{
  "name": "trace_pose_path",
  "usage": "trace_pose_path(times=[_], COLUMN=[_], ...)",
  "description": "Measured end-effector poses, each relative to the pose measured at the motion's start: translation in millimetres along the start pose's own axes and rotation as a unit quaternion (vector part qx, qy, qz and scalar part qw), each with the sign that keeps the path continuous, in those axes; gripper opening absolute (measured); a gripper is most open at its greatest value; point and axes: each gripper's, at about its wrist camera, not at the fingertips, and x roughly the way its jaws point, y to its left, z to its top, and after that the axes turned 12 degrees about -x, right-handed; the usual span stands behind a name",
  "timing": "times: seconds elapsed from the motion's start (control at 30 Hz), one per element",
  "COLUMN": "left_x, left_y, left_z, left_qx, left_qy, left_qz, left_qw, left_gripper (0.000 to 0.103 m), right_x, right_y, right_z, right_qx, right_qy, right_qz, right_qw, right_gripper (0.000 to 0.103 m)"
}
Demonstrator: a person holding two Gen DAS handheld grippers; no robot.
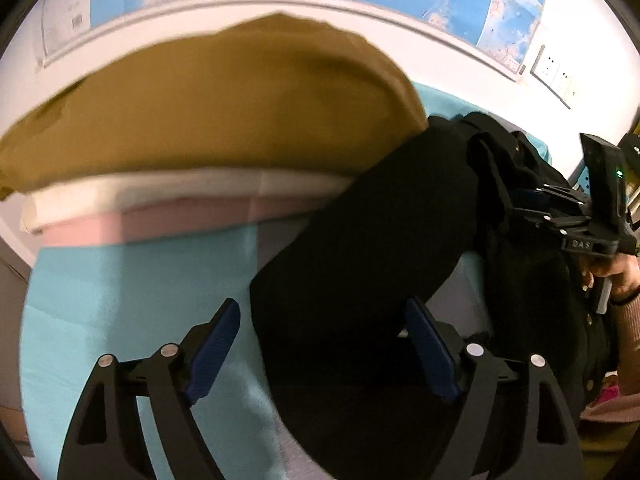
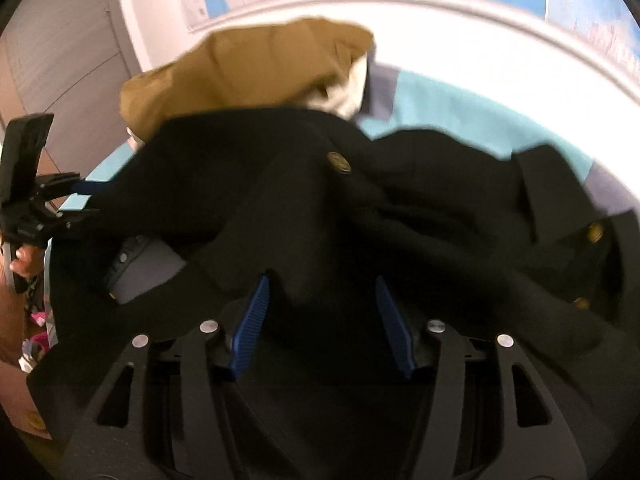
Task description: Fold large clothes
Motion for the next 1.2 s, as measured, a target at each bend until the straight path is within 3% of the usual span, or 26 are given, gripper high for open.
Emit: trace_pose_path(times=[0.07,0.13,0.17,0.2,0.27,0.33,0.4,0.47,0.53,0.63,0.7,0.73,0.8,0.9,0.93,1.0,1.03,1.13,1.17,1.2], left_x=[8.7,8.8,7.7,5.8,-2.2,-18.0,-32.7,-44.8,-55.7,-66.2,-67.0,-67.6,-69.8,-78.8,-85.5,-102.8,-114.4,-139.9,-141.8,-138.4], left_y=[3.8,5.4,5.3,6.4,8.6,10.6,6.4,-0.8,-11.4,-28.0,-36.9,-39.7,-42.9,-55.4,-60.3,-69.3,-72.5,-80.7,-83.8,-88.5], left_z=[-5.4,-8.7,-9.3,-7.7,-3.4,2.9,7.9,12.3,15.9,21.5,24.7,25.2,29.0,46.0,50.2,61.4,66.6,76.2,77.7,79.0], left_qx=[0.005,0.017,0.017,0.011,-0.001,-0.019,-0.02,-0.011,0.006,0.028,0.036,0.039,0.042,0.043,0.044,0.044,0.043,0.037,0.036,0.04], left_qy=[0.014,0.001,0.001,0.0,-0.01,-0.025,-0.038,-0.046,-0.048,-0.044,-0.035,-0.033,-0.034,-0.041,-0.045,-0.061,-0.083,-0.138,-0.144,-0.14], left_qz=[0.004,0.011,0.01,0.01,-0.003,-0.042,-0.058,-0.069,-0.079,-0.081,-0.081,-0.081,-0.084,-0.11,-0.123,-0.161,-0.185,-0.252,-0.273,-0.275], left_qw=[0.9999,0.9998,0.9998,0.9999,0.9999,0.9986,0.9974,0.9965,0.9957,0.9954,0.9955,0.9954,0.995,0.9921,0.9904,0.9842,0.9783,0.9571,0.9504,0.9502], left_gripper=[0.077,0.063,0.044,0.031,0.014,0.01,0.008,0.008,0.008,0.008,0.008,0.008,0.008,0.009,0.013,0.036,0.039,0.069,0.07,0.07], right_x=[-4.6,-17.4,-23.7,-28.4,-37.3,-38.6,-34.8,-21.9,-4.4,14.9,18.9,18.8,6.1,-39.6,-60.3,-92.2,-114.2,-159.4,-171.3,-182.7], right_y=[3.6,14.3,20.3,28.2,52.0,78.9,106.9,139.0,166.9,195.5,204.1,205.2,201.9,178.6,162.7,132.9,111.4,59.0,41.2,16.4], right_z=[0.5,3.3,3.7,5.8,8.8,13.6,18.3,24.0,28.0,30.9,33.1,36.3,41.5,50.7,54.9,58.5,57.9,45.8,37.7,25.0], right_qx=[0.005,-0.003,-0.009,-0.017,-0.038,-0.066,-0.088,-0.123,-0.152,-0.184,-0.199,-0.197,-0.187,-0.151,-0.131,-0.091,-0.064,-0.009,0.012,0.048], right_qy=[-0.008,-0.023,-0.03,-0.037,-0.05,-0.059,-0.063,-0.059,-0.04,-0.033,-0.034,-0.03,-0.044,-0.102,-0.124,-0.163,-0.19,-0.239,-0.25,-0.258], right_qz=[0.002,0.009,0.013,0.025,0.061,0.103,0.149,0.181,0.185,0.177,0.17,0.176,0.185,0.233,0.245,0.259,0.263,0.242,0.223,0.207], right_qw=[1.0,1.0,0.999,0.999,0.996,0.991,0.983,0.974,0.97,0.966,0.965,0.964,0.964,0.955,0.953,0.948,0.944,0.94,0.942,0.943], right_gripper=[0.056,0.057,0.059,0.06,0.061,0.064,0.071,0.081,0.087,0.087,0.054,0.026,0.02,0.018,0.018,0.018,0.018,0.018,0.018,0.018])
